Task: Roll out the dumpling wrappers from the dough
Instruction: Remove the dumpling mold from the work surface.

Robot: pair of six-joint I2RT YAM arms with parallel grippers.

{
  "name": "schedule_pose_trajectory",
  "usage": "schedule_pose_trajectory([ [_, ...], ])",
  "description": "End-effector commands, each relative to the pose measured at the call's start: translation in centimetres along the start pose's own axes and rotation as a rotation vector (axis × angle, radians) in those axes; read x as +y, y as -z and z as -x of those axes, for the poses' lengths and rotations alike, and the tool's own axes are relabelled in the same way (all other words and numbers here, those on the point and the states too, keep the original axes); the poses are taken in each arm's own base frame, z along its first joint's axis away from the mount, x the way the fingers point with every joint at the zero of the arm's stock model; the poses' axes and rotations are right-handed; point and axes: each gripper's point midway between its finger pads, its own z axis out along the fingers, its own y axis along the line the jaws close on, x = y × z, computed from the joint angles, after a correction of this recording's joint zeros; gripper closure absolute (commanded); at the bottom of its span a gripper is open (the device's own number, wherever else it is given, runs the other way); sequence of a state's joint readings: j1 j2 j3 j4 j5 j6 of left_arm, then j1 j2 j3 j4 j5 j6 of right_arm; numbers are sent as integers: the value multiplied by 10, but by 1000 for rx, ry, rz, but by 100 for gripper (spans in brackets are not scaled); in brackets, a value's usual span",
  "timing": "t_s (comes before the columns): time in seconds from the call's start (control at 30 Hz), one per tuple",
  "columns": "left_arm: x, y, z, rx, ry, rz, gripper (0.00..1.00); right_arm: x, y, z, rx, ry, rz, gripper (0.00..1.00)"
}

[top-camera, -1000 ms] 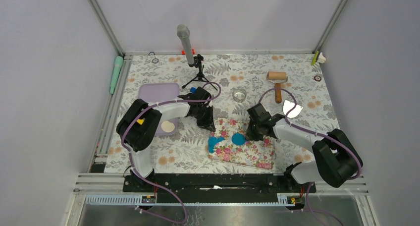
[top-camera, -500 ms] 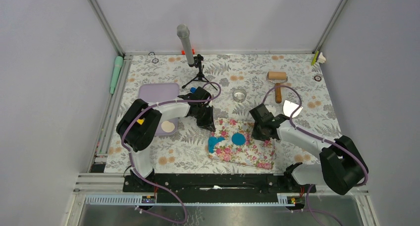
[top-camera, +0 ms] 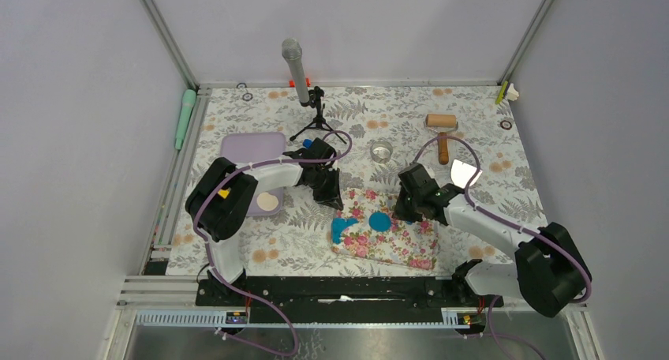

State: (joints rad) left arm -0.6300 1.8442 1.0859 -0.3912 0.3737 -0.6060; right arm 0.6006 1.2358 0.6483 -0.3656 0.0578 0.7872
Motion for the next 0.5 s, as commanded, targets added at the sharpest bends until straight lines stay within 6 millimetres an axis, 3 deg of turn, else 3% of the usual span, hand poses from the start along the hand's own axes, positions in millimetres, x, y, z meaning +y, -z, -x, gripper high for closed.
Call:
schedule_pose_trajectory([
  [0.0,31,-11,-15,56,24,105,100,6,-7,-11,48,5,32,91],
  [0.47,33,-16,-17,76,33,102,100,-12,-22,-26,113,45,-40,90],
])
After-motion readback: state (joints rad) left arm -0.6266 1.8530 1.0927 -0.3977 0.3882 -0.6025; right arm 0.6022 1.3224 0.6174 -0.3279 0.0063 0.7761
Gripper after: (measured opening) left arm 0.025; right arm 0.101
